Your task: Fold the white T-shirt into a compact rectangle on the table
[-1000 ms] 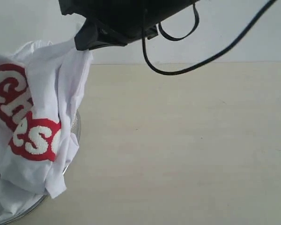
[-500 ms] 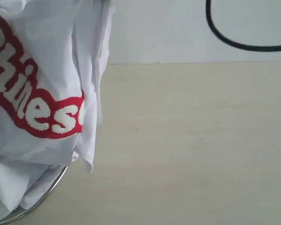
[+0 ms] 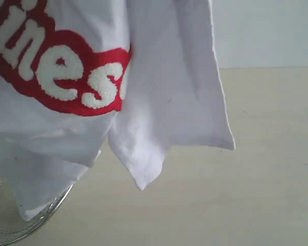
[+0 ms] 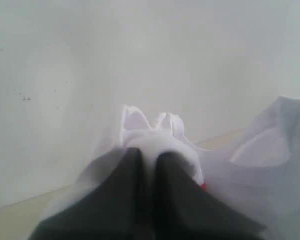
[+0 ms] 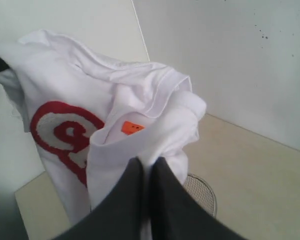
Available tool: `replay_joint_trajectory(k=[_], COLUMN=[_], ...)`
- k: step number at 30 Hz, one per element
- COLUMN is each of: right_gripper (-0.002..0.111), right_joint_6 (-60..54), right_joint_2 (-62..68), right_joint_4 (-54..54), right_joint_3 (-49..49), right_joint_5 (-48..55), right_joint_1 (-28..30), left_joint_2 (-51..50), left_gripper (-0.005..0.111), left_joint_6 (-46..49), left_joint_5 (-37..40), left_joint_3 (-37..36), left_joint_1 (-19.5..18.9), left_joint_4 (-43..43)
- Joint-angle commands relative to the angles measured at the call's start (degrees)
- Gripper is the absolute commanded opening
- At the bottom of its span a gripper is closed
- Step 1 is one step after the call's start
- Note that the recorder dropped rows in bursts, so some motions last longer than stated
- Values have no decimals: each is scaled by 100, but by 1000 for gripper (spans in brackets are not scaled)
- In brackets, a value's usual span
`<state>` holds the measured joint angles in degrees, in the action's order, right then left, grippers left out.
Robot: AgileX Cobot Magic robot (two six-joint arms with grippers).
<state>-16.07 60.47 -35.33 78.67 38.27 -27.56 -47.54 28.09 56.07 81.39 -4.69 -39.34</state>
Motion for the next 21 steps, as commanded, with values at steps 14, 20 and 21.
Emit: replay_joint_trajectory(k=[14, 20, 21], right_gripper=[0, 0, 0], right_joint_6=[1317, 1512, 1512], right_joint_2=[-735, -949, -949], right_joint_4=[1970, 2299, 2313], right_joint_3=[893, 989, 1009], right_joint_5=[700, 977, 1007], right_joint_1=[15, 15, 15], left_joint_2=[-28, -340, -401], left_gripper=[5, 5, 5], left_joint_6=[191, 331, 388], left_joint_5=[245, 448, 481], left_joint_3=[681, 681, 681], left_joint_1=[-13, -13, -13], left_joint_4=[-1443, -1812, -1894])
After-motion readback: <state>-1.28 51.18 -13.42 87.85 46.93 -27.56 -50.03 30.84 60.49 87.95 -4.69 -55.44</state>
